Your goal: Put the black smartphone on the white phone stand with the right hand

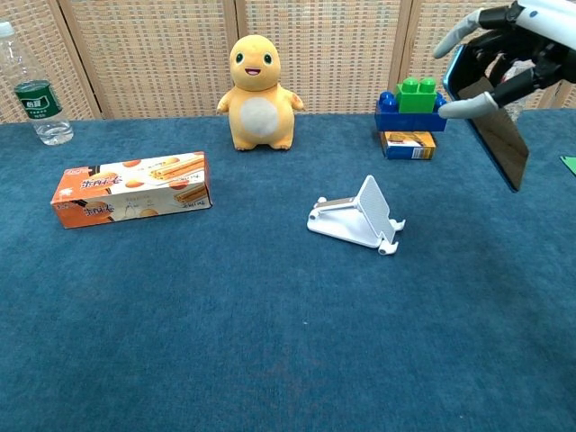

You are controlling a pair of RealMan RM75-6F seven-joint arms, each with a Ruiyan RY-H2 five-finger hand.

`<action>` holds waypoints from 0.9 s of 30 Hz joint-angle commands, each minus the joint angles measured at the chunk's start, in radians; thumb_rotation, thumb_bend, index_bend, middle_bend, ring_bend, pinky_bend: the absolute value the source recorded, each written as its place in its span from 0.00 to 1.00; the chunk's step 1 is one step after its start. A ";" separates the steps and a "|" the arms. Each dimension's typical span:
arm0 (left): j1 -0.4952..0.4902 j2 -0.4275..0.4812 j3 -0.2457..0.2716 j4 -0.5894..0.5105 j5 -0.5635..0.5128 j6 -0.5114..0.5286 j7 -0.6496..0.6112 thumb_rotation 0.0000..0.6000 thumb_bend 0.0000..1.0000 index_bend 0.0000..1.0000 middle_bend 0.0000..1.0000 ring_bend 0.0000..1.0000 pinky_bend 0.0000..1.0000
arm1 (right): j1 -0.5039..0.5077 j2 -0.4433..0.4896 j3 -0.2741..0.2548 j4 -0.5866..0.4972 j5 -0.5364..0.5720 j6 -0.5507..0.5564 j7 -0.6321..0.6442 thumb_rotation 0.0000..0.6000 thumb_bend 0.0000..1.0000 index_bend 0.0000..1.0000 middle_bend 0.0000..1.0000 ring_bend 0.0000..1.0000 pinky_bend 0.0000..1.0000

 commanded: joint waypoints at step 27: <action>-0.037 0.005 -0.021 0.016 -0.077 -0.086 -0.016 1.00 0.00 0.00 0.00 0.00 0.00 | 0.181 -0.409 0.070 0.359 0.054 -0.042 0.149 1.00 0.57 0.49 0.56 0.48 0.52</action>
